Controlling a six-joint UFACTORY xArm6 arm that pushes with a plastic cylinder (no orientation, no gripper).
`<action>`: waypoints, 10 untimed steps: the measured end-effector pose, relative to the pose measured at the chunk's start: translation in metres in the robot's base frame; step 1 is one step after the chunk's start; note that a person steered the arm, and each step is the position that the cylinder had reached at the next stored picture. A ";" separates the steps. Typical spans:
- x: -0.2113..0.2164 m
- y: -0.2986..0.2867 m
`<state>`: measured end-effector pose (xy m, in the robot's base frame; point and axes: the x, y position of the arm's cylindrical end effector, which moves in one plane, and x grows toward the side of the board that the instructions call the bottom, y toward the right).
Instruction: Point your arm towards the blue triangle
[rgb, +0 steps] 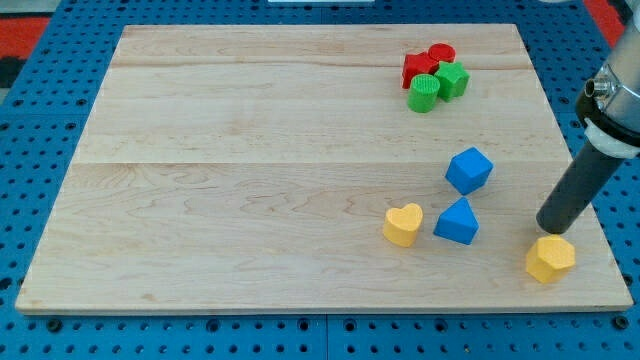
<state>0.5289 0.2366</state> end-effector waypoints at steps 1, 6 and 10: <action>0.000 -0.007; -0.002 -0.019; -0.003 -0.064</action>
<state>0.5258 0.1721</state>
